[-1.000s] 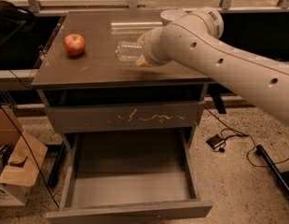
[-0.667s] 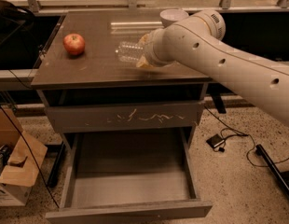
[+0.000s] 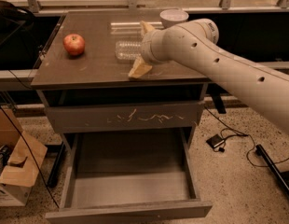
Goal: Pick water bottle from middle drawer and place on counter
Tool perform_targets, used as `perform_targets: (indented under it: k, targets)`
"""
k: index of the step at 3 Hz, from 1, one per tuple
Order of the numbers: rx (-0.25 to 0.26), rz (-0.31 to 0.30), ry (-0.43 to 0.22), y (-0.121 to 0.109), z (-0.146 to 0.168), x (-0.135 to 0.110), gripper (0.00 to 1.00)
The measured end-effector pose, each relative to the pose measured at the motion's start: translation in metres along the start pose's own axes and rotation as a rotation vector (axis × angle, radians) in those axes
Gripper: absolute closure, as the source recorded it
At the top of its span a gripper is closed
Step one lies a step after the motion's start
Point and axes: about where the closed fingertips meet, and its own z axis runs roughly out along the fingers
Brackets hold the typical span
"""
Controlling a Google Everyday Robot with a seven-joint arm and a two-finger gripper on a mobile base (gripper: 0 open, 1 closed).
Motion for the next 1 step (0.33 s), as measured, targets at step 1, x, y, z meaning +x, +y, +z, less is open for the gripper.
perform_targets:
  k: [1]
  targets:
    - [0.000,0.000,0.000,-0.0036,-0.0025,-0.0024,0.00]
